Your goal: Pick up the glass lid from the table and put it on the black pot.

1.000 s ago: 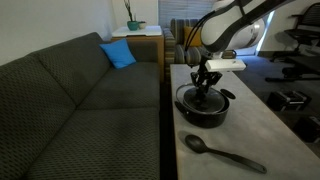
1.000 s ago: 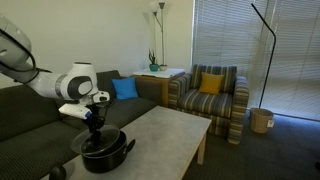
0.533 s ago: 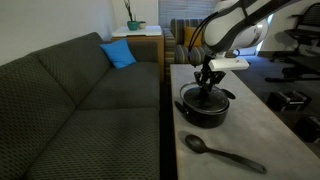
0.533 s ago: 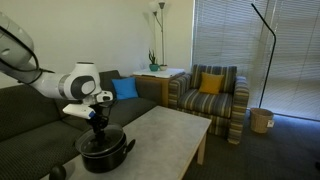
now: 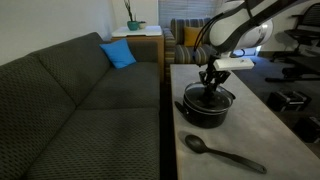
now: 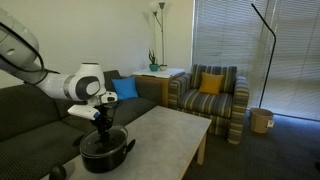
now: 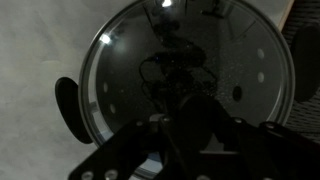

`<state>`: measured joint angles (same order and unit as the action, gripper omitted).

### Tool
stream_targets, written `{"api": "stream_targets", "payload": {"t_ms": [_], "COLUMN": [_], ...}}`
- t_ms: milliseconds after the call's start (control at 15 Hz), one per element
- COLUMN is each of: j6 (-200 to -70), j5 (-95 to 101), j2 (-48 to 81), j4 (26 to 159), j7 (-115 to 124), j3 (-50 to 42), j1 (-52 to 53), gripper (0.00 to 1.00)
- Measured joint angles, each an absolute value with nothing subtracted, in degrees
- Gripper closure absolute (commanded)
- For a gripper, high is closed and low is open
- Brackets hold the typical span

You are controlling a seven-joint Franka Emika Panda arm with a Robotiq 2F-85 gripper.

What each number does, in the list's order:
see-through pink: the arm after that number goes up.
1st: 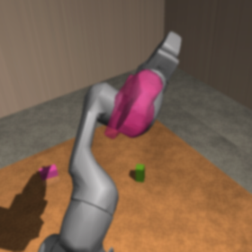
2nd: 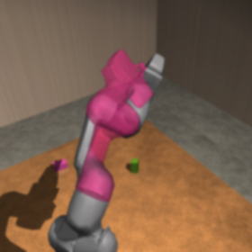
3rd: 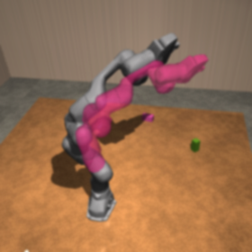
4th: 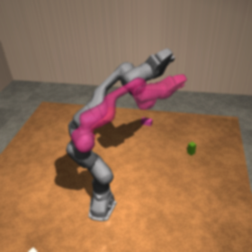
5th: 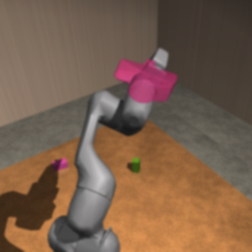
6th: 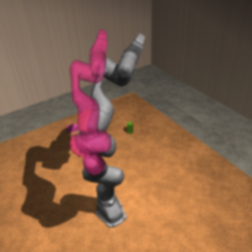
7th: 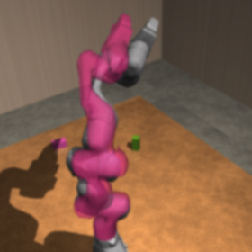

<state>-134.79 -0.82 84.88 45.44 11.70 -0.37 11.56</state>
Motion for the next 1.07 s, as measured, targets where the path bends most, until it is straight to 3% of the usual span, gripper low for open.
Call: {"api": "stream_targets", "payload": {"t_ms": [1067], "j6": [-134.1], "j5": [0.57], "j2": [85.27], "j4": [45.45], "j7": [11.71], "j3": [-0.85], "j1": [12.97], "gripper": [0.86]}}
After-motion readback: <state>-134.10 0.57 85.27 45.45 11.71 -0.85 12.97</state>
